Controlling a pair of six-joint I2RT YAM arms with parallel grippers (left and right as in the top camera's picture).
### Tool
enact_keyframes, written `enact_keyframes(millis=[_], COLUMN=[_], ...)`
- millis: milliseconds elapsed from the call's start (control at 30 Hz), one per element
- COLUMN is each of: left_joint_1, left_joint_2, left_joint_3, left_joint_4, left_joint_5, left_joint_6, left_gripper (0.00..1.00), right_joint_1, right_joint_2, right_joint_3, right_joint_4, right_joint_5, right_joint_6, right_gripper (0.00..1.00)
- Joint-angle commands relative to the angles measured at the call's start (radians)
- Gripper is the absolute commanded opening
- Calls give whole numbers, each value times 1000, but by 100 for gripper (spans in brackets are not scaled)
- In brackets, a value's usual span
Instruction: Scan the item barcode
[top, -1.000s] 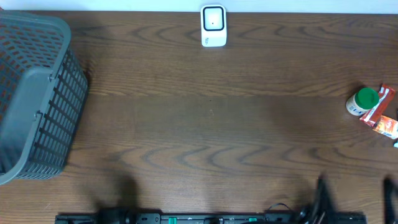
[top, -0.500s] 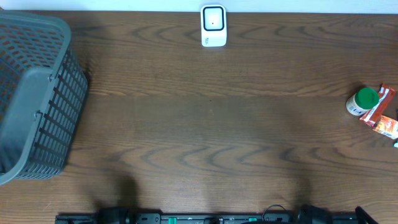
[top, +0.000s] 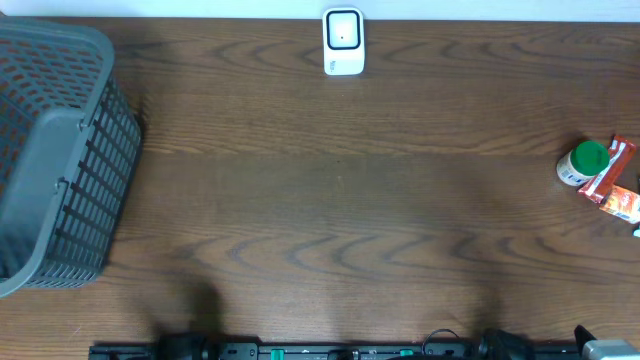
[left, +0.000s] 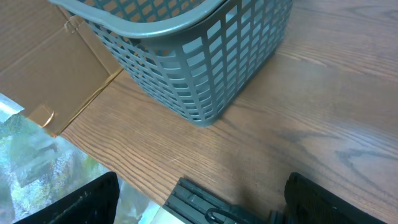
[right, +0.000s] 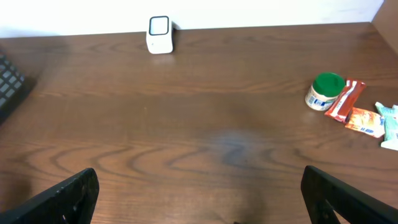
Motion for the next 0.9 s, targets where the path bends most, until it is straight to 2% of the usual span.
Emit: enact_keyframes(millis=[0, 133, 233, 433, 633, 767, 867], left_joint_1=[3, 3, 3, 3, 3, 3, 3], left_joint_2=[-5, -5, -5, -5, -5, -5, -5], left_joint_3=[3, 3, 3, 3, 3, 3, 3], left_joint_4=[-78, -77, -78, -78, -78, -78, -77], left_joint_5=[-6, -6, -6, -6, -6, -6, -5], left_joint_6=[-6, -6, -6, -6, -6, -6, -6], left_gripper=[86, 86, 86, 86, 86, 86, 86], right_joint_1=[13, 14, 26, 59, 115, 158, 179], right_joint_2=[12, 12, 9, -35, -220, -325, -360], right_joint_3=[-3, -26, -98, -354, -734, -954, -1075], right_joint_4=[47, 194, 418, 806, 1194, 1423, 1549], right_joint_5=[13, -81, -209, -341, -346, -250, -191], right_joint_6=[-39, -171, -302, -322, -200, -12, 29], right_gripper=[99, 99, 99, 99, 99, 99, 99])
